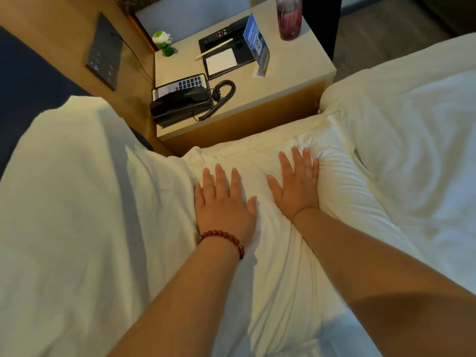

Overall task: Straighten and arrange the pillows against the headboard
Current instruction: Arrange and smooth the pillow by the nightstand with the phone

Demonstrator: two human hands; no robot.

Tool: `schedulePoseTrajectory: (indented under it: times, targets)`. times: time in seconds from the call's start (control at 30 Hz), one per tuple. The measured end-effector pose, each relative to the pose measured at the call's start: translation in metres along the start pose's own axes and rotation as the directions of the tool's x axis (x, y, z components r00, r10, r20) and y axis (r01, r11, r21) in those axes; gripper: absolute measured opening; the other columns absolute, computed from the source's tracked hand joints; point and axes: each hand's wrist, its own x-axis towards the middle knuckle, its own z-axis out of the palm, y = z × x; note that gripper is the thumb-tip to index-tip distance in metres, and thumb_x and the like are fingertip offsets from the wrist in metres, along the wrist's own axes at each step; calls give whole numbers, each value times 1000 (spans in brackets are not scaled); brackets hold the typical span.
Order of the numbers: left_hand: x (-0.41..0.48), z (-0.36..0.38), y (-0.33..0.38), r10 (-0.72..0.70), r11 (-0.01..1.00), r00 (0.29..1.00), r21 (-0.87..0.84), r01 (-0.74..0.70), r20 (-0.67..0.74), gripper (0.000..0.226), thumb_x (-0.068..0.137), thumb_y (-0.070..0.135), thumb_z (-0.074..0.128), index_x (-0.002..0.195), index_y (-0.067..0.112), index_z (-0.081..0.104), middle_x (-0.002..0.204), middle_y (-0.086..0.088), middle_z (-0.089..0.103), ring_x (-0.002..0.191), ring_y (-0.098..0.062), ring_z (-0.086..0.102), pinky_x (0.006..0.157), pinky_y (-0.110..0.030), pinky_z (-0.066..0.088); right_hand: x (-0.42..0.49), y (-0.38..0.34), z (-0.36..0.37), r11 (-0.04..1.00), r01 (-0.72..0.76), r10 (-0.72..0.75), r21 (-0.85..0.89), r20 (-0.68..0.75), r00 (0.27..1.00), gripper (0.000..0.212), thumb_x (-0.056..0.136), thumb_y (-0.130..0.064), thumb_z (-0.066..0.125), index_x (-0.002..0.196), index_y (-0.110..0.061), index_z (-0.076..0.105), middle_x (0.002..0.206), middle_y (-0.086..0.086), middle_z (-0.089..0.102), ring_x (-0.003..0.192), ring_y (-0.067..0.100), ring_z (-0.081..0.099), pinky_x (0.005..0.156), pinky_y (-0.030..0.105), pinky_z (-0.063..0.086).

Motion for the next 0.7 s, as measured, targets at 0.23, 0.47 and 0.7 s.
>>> schedulePoseTrajectory:
  times: [0.23, 0.47, 0.7]
  targets:
    - [-19, 56, -19, -3, 946, 999, -323, -12, -44, 78, 86, 68, 0, 149, 27, -23, 157, -3, -31, 145, -24, -26, 114, -32, -23, -96, 16, -66, 957, 141, -92, -255, 193, 977, 71, 94, -71, 14, 155, -36, 20, 165, 10, 8, 151, 37, 0, 117, 59, -10]
    - [-4, 95, -32, 56, 871, 991, -479, -107, -120, 73, 87, 62, 5, 143, 22, -20, 155, 3, -25, 147, -20, -21, 110, -21, -26, -114, 51, -73, 957, 76, -6, -280, 242, 970, 72, 90, -76, 10, 155, -45, 8, 166, -2, -11, 149, 41, -9, 109, 74, 9]
    - [-15, 72, -26, 38, 856, 998, -514, -60, -53, 72, 96, 58, 12, 153, 20, -11, 161, -4, -20, 148, -22, -18, 120, -37, -12, -117, 53, -72, 964, 64, 13, -260, 283, 959, 72, 89, -75, 5, 154, -45, -1, 163, -3, -21, 148, 41, -16, 111, 72, 8]
